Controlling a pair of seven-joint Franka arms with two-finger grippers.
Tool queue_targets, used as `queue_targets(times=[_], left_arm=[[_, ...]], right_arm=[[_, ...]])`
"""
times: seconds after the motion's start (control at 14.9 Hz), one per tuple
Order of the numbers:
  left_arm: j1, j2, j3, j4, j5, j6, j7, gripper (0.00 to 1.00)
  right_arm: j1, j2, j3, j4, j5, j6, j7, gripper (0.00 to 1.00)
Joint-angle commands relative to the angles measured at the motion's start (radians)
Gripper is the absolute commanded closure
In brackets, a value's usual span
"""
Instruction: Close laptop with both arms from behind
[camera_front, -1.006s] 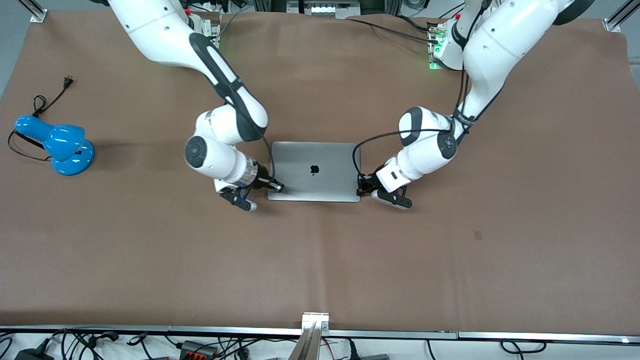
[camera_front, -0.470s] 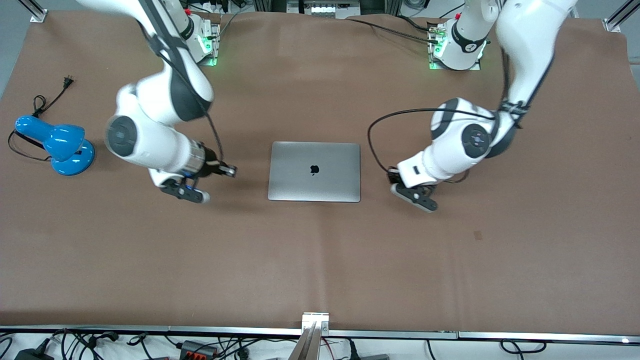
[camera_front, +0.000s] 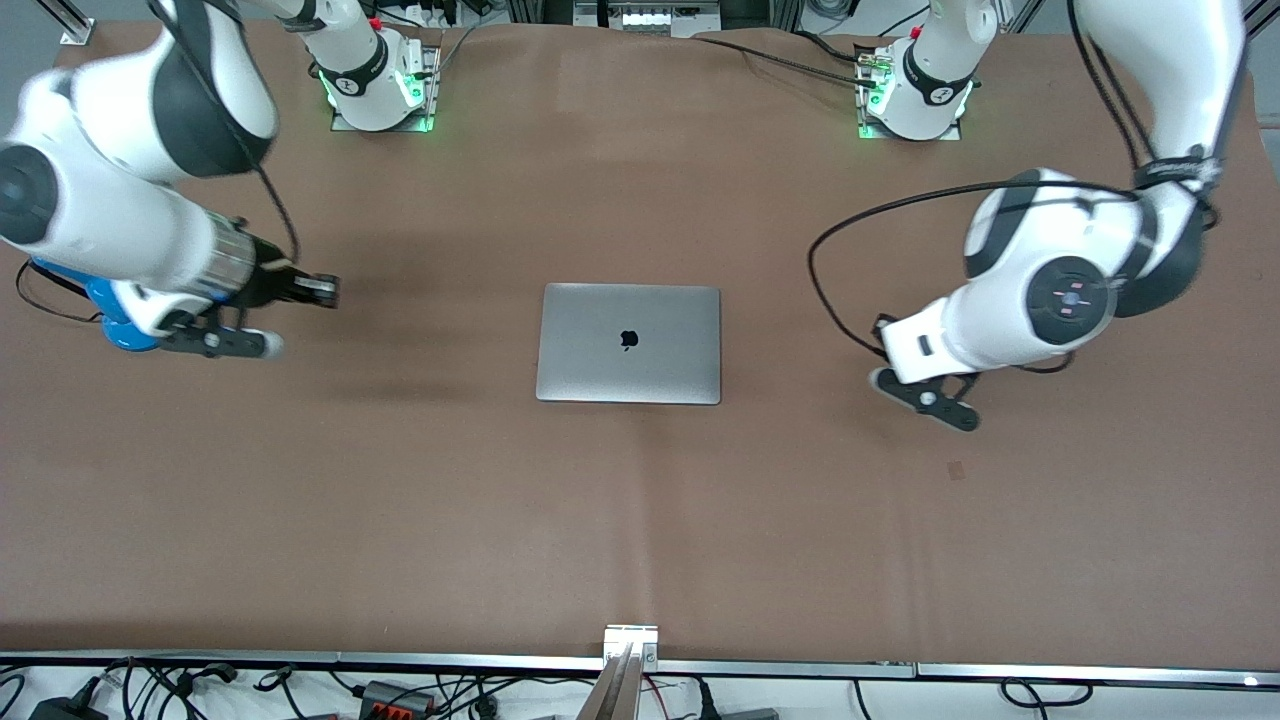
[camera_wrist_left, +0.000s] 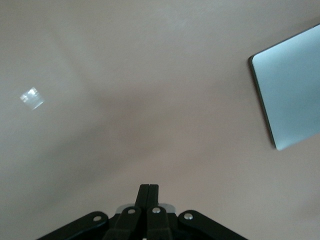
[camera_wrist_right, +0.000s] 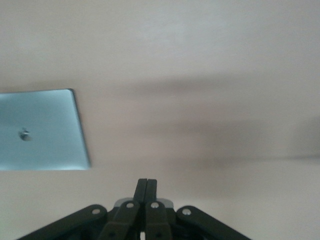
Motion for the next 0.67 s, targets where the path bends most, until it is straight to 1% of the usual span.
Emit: queue_targets(times=[0.0,0.07,0.13,0.2,0.27,0.4,0.47,0.54,0.6], left_arm=[[0.017,0.009,-0.003,0.147,0.072,-0.17,0.014,0.89],[0.017,0.008,-0.003,0.19,0.086,-0.22,0.017,0.64],[0.018,0.007,-0.003,0.23,0.088,-0.26,0.008,0.38],[0.027,0.006,-0.003,0.262,0.088,-0.301,0.017,0.13],[0.05,0.006,-0.006,0.288,0.082,-0.338,0.009,0.0],[0.083,0.006,-0.012,0.327,0.07,-0.386,0.011,0.0],[0.09,-0.009,-0.003,0.341,0.044,-0.399,0.018,0.0],[0.087,-0.044,0.018,0.327,0.031,-0.395,0.019,0.0],[0.063,-0.061,0.072,0.325,0.027,-0.392,0.016,0.0]], right_arm=[[0.007,-0.045,-0.053,0.006,-0.073,-0.048,-0.104,0.96],[0.006,-0.043,-0.088,0.033,-0.081,-0.068,-0.161,0.67],[0.004,-0.037,-0.116,0.053,-0.08,-0.094,-0.207,0.27],[0.003,-0.032,-0.131,0.056,-0.077,-0.095,-0.248,0.0],[0.001,-0.031,-0.136,0.06,-0.077,-0.088,-0.282,0.0],[0.0,-0.016,-0.136,0.093,-0.08,-0.093,-0.293,0.0],[-0.002,-0.002,-0.136,0.118,-0.078,-0.098,-0.29,0.0],[-0.006,0.009,-0.136,0.148,-0.08,-0.107,-0.289,0.0],[-0.014,0.018,-0.133,0.168,-0.08,-0.116,-0.287,0.0]])
